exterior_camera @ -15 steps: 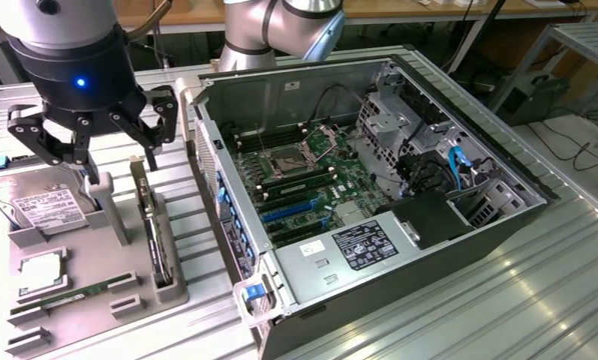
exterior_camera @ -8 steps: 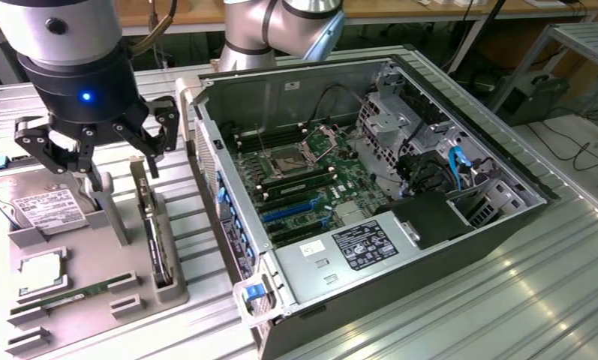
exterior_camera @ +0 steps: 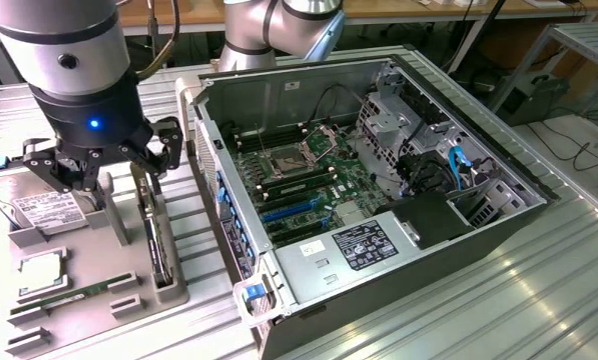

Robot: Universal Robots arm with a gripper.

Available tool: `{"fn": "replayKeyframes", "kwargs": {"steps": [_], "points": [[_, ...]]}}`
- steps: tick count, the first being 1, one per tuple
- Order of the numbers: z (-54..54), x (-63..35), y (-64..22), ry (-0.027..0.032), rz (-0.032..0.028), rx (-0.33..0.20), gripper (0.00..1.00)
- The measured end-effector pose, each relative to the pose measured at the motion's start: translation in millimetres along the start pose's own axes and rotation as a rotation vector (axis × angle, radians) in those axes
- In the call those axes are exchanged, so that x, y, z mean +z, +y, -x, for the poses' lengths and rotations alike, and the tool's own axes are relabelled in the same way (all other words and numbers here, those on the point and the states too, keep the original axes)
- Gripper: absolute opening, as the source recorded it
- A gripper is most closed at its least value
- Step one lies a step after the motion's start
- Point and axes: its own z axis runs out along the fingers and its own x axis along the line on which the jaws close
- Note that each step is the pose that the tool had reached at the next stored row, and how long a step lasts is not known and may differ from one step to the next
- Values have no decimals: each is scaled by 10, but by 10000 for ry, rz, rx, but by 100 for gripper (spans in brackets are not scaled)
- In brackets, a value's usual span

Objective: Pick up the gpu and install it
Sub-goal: 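Pick up the gpu and move the gpu toward the slot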

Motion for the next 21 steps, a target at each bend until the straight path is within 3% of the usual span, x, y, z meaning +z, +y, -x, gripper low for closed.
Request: {"fn": "replayKeyframes", "kwargs": {"steps": [5,15,17,18,20,21], "points": [[-1,82,-30,72,-1,3,66],[-1,123,-38,76,0,2,66],[-2,282,-47,316,2,13,66],[-3,366,-51,404,2,17,66],[-1,491,-59,498,2,21,66],[11,546,-61,499,-2,22,66]]}}
